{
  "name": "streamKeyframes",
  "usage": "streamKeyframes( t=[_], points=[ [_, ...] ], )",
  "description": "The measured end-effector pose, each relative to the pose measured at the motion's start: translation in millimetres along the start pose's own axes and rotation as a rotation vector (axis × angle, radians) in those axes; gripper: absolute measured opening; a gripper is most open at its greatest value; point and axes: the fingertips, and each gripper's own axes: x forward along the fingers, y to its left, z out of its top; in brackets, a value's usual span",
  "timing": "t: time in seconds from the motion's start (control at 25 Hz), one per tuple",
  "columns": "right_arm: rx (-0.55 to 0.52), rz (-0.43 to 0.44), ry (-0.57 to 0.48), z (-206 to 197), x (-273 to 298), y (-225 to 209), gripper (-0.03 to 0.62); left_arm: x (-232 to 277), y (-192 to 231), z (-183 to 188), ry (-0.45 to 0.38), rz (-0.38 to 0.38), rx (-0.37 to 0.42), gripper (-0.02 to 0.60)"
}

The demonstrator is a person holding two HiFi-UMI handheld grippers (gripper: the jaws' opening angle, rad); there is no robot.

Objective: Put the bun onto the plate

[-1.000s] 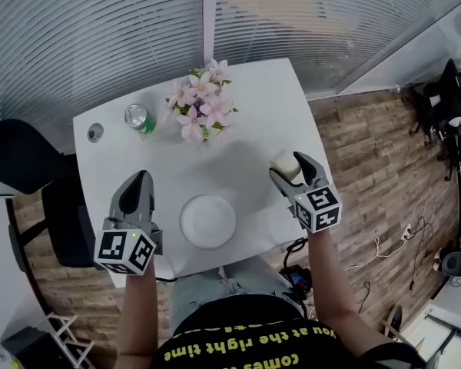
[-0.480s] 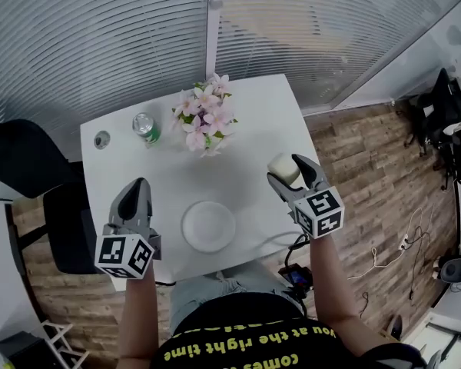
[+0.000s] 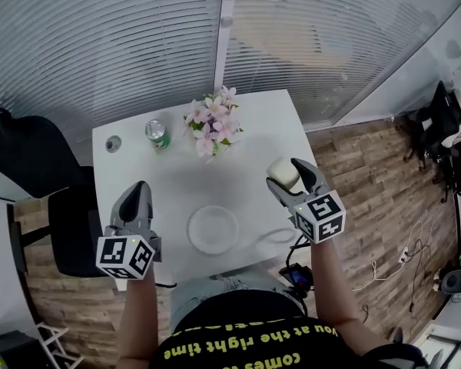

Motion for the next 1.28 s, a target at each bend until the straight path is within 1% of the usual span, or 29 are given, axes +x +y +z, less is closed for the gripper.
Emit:
streamKeyframes(
  t=[0.36,0.64,1.04,1.28],
  points=[
    [-0.025,0.026,-0.020,19,-2,17,0.331,-12,4,10,-0.022,0.006,0.006,0.001],
    [-0.058,0.072,-0.021,28,4,36,0.331,-29,15,17,-0.042,0.041,0.005,0.001],
    [-0.115,0.180,-0.056,50,24,78,0.331,-58,35,15,-0.057,0.121,-0.012,0.001],
    [-0.148,0.256,-0.049,49,31,102,0.331,-74,41,9,-0.058,0.164,-0.028,0.000]
  ],
)
